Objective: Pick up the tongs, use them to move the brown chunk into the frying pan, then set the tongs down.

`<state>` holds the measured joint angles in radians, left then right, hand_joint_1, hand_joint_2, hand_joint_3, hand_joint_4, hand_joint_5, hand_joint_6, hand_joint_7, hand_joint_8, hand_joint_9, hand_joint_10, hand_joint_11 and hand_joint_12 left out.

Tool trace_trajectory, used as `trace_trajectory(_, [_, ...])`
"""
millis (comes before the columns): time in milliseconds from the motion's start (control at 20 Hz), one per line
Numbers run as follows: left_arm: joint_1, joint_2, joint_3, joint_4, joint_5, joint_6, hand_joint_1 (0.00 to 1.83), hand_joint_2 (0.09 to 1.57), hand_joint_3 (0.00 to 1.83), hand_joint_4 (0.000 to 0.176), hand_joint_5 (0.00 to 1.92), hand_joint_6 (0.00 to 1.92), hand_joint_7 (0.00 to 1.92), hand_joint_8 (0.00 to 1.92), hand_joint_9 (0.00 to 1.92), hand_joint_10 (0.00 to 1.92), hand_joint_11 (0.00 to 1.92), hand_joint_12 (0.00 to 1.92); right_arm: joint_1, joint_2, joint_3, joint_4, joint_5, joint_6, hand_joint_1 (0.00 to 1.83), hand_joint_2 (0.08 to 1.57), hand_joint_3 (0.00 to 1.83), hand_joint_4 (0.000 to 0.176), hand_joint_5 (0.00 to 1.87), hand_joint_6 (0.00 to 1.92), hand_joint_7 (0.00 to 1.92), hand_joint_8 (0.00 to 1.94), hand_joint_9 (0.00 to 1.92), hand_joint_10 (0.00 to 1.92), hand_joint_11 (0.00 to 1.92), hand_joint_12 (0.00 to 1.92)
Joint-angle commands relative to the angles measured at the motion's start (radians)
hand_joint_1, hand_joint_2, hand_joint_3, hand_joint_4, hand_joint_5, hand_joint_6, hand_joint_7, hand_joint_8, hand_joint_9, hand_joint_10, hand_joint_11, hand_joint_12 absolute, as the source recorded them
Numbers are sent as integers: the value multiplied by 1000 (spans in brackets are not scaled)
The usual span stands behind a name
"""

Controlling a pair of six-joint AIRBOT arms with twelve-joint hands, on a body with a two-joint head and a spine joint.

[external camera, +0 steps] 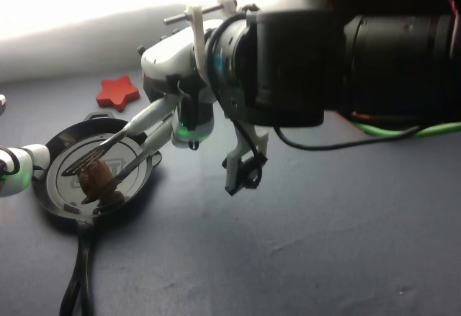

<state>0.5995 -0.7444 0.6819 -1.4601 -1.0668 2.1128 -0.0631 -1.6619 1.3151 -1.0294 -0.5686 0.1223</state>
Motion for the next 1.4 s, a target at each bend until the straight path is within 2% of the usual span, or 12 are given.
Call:
trace_trajectory(0, [-1,7,-1,62,-73,1,17,1355,0,42,136,19,152,7,215,14,0,990,5,3,5,-63,45,15,1137,1252,0,23,706,1409,762,1335,594,1116,177,1690])
trace_trajectory(300, [-2,7,-1,62,-73,1,0,1352,0,50,104,0,123,1,185,1,0,881,2,0,20,-63,59,23,1137,1257,0,9,660,1456,780,1322,530,1150,118,1730])
trace_trajectory(350, [-3,7,-1,62,-73,1,0,1359,2,52,103,1,122,1,182,1,0,872,2,0,20,-63,61,24,1097,1250,0,0,707,1383,697,946,530,1111,124,1702])
trace_trajectory(400, [-3,7,-1,62,-73,1,0,1359,2,52,103,1,122,1,182,1,0,872,1,0,20,-63,63,24,1097,1250,0,0,707,1383,697,946,530,1111,124,1702])
trace_trajectory(450, [-3,7,0,62,-73,2,16,1359,1,50,127,8,142,5,195,5,0,895,1,0,20,-63,65,24,1078,1259,1,0,698,1393,712,719,525,1085,124,1675])
trace_trajectory(500, [-3,7,0,62,-73,3,16,1359,1,50,127,8,142,5,195,5,0,895,1,0,20,-63,67,23,1078,1259,1,0,698,1393,712,719,525,1085,124,1675])
trace_trajectory(550, [-3,7,0,62,-73,4,1,1361,1,42,117,2,147,3,192,2,0,877,1,0,20,-63,68,23,1080,1255,0,0,706,1382,739,623,532,1064,115,1670])
trace_trajectory(850, [-3,7,1,62,-65,9,0,1356,0,49,100,0,113,1,184,0,0,896,0,0,20,-63,68,22,1077,1257,0,0,701,1390,746,603,529,1065,112,1675])
trace_trajectory(1000, [-3,7,1,62,-64,10,0,1358,0,45,94,0,105,1,174,1,0,872,-1,0,20,-63,70,22,1073,1261,1,0,694,1400,741,598,523,1065,113,1676])
trace_trajectory(1200, [-3,7,1,62,-63,13,0,1362,2,52,109,3,114,1,173,0,0,849,1,1,20,-63,70,20,1070,1263,1,0,691,1404,740,620,524,1076,110,1671])
trace_trajectory(1350, [-3,7,0,62,-63,13,6,1363,2,47,122,4,131,3,188,4,0,909,11,7,18,-63,62,20,1075,1259,0,0,701,1390,752,622,533,1074,118,1676])
